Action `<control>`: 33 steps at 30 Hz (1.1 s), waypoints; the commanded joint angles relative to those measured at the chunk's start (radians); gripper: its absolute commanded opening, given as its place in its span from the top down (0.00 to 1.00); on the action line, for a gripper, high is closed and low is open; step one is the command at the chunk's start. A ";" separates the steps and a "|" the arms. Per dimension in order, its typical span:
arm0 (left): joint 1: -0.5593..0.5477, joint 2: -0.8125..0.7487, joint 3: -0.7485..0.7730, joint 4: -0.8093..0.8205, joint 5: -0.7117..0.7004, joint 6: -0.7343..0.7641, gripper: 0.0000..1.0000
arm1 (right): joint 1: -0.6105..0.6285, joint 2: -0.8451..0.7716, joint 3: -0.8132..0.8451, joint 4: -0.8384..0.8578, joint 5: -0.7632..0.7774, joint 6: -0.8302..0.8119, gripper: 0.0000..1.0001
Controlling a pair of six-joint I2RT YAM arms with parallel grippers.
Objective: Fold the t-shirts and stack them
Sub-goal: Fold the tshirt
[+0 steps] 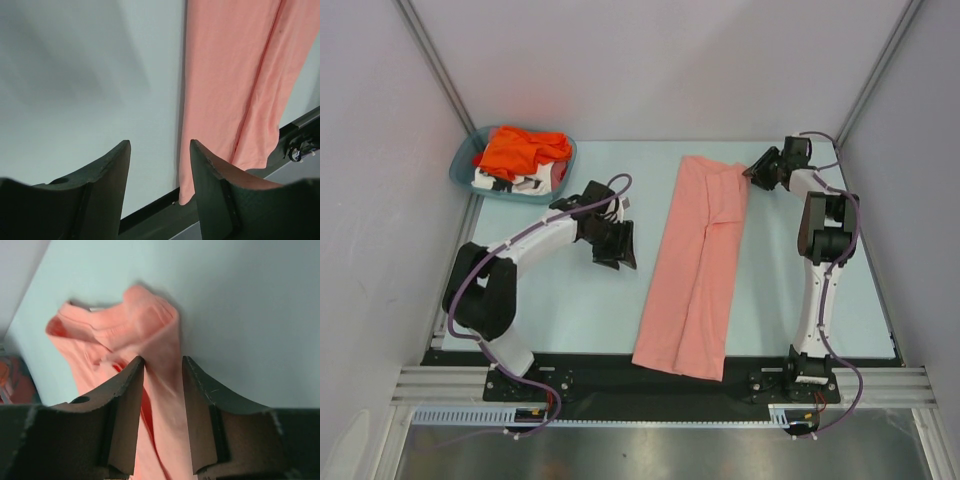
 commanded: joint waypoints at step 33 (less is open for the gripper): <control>0.026 -0.192 -0.337 0.190 0.196 -0.124 0.43 | -0.014 0.111 0.531 -0.446 -0.070 -0.044 0.20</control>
